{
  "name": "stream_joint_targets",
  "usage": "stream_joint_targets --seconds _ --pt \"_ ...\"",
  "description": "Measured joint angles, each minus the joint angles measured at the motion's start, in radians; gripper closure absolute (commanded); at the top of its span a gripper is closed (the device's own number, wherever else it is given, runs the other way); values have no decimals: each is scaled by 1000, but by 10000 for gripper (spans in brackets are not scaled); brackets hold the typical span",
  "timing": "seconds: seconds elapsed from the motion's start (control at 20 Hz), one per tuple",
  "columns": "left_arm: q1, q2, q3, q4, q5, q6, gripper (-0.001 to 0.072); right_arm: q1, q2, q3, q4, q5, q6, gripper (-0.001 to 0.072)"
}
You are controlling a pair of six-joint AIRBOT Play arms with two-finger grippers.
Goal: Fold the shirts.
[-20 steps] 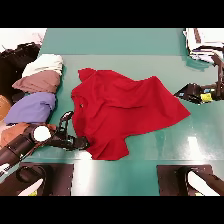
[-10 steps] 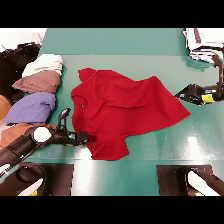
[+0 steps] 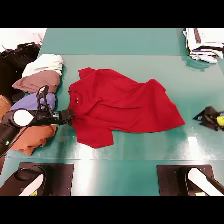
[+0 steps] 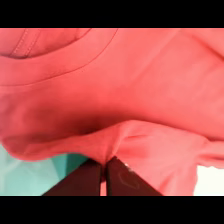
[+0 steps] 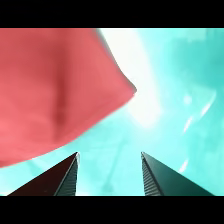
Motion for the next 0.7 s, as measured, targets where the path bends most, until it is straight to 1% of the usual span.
stream_joint_targets --seconds 0.05,0.15,0.3,0.4,0.45,0.5,0.55,0.6,0.7 --pt "7 0 5 7 3 3 682 -26 -6 -45 17 -14 -11 285" --pt "16 0 12 15 6 6 682 -51 -29 -123 71 -56 -31 285" --pt "21 0 17 21 11 10 682 -33 -87 -188 138 -135 -48 288" --pt "23 0 19 23 12 10 682 4 -122 -206 187 -187 -51 398" --pt "24 0 19 24 12 10 682 28 -140 -212 216 -214 -53 411" --pt "24 0 19 24 13 11 682 51 -150 -215 232 -240 -54 481" --pt "24 0 19 24 13 11 682 76 -158 -217 239 -273 -57 666" --pt "24 0 21 24 12 11 683 98 -164 -220 242 -303 -58 697" --pt "24 0 38 26 4 11 683 145 -151 -222 249 -341 -69 698"
